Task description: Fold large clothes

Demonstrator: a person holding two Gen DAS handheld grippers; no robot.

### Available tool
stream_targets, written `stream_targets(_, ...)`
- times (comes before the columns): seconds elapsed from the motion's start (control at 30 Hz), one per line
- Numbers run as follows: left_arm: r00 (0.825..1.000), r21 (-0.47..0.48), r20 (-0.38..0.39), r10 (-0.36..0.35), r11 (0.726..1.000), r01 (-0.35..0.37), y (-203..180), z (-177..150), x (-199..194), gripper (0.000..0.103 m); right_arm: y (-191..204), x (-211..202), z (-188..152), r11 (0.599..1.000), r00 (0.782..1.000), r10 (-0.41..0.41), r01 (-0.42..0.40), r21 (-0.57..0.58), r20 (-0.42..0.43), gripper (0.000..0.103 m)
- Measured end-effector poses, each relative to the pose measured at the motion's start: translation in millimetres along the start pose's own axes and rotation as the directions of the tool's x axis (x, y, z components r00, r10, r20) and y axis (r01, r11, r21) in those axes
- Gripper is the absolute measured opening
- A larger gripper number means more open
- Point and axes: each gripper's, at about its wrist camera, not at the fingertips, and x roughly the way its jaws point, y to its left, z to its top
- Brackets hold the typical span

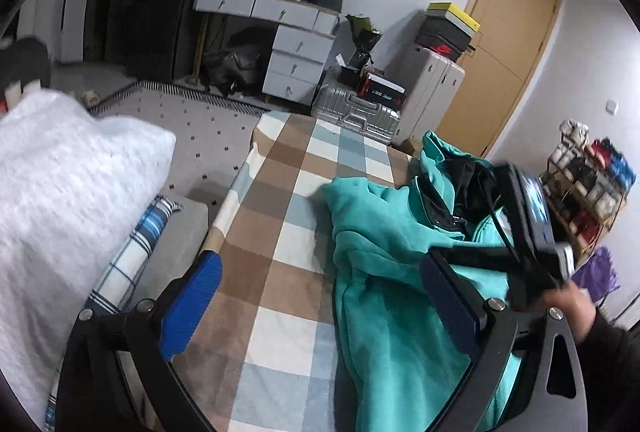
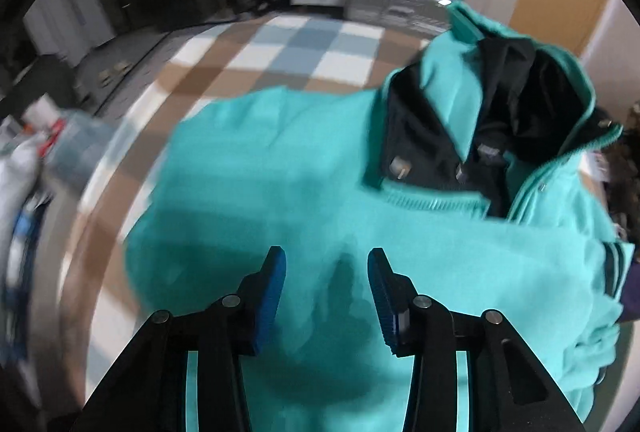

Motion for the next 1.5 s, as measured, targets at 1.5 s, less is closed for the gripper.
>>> stream_targets(1.5,0.998,0.034,-0.060,0.013,0.999,-0.011,-24,-10,12,0.097,-112,-23,-52,0.966,0.979,-0.195,0.182,0.182,0.057,0.055)
